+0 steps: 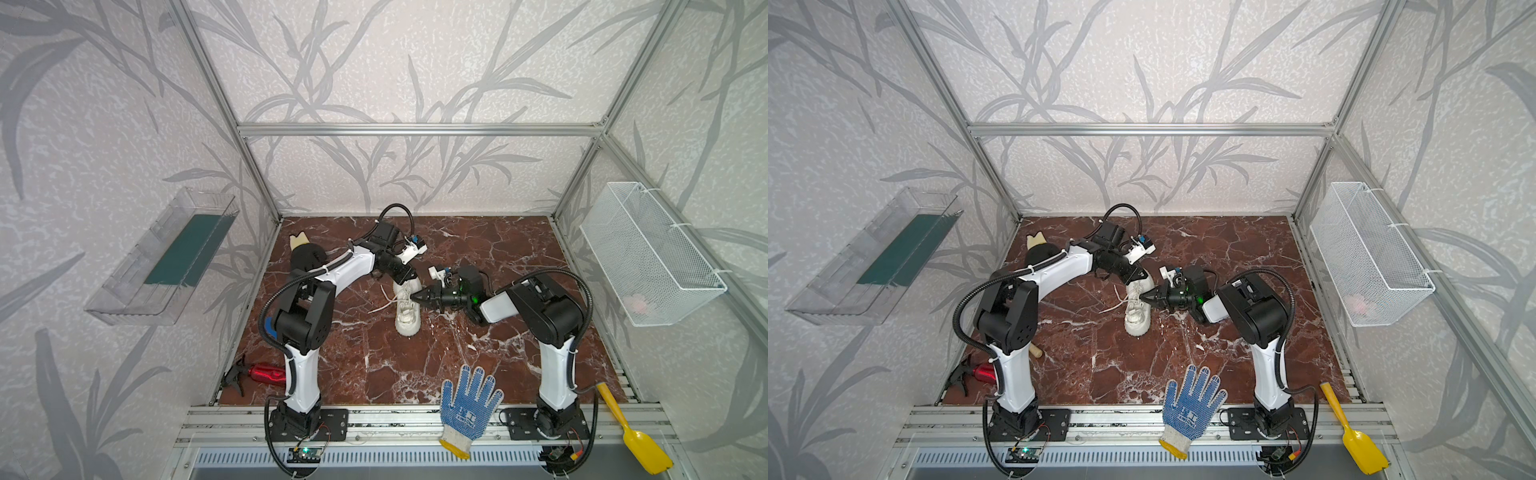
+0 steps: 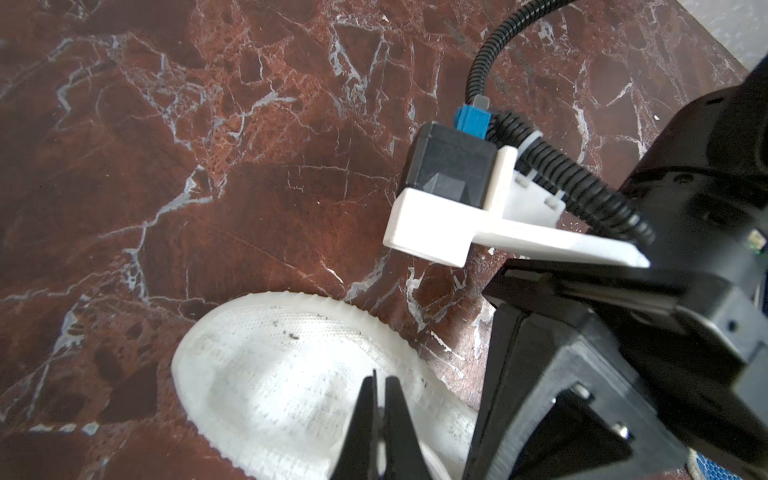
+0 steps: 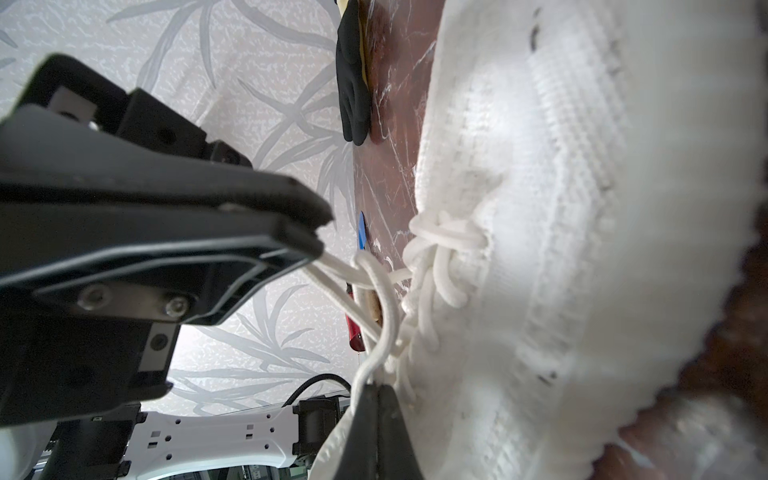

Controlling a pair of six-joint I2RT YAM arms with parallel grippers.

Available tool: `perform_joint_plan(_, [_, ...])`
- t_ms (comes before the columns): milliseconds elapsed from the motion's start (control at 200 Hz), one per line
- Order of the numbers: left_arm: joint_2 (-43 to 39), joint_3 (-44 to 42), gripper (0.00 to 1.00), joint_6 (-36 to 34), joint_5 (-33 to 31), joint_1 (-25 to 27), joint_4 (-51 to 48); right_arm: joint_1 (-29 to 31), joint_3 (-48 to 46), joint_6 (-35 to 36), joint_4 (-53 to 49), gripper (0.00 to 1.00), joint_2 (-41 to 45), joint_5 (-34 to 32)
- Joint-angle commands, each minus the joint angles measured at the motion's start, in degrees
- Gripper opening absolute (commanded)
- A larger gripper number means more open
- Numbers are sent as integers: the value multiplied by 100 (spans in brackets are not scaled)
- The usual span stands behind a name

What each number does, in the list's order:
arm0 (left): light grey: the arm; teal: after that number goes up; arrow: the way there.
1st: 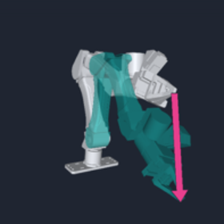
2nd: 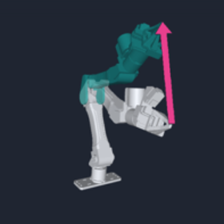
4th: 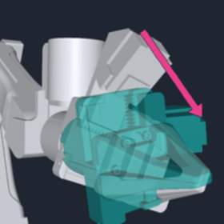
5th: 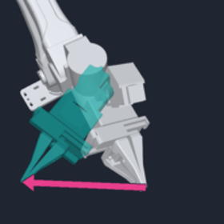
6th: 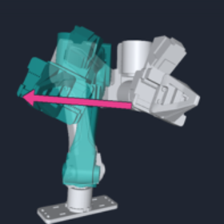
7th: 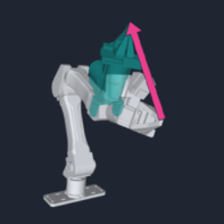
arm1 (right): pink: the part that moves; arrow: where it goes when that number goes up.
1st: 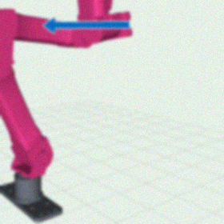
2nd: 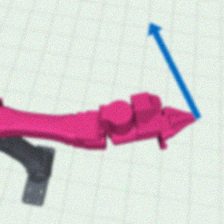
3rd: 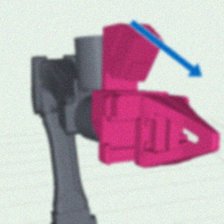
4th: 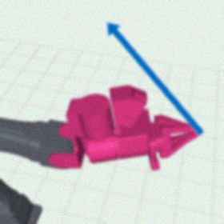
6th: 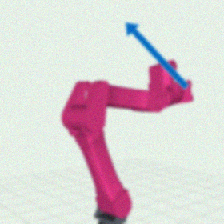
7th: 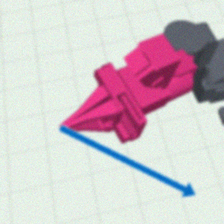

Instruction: Tie the shoes

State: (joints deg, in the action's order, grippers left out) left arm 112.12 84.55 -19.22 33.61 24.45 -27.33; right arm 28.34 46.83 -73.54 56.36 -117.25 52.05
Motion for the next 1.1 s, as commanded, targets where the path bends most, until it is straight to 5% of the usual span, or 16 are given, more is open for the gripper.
perform_joint_plan(0, [-274,-119,0,59,-74,-41,34,-47,-77,135,-6,0,237,48])
perform_joint_plan(1095, [-1193,-909,0,58,-263,-414,-7,-546,-894,709,-641,0,1093,129])
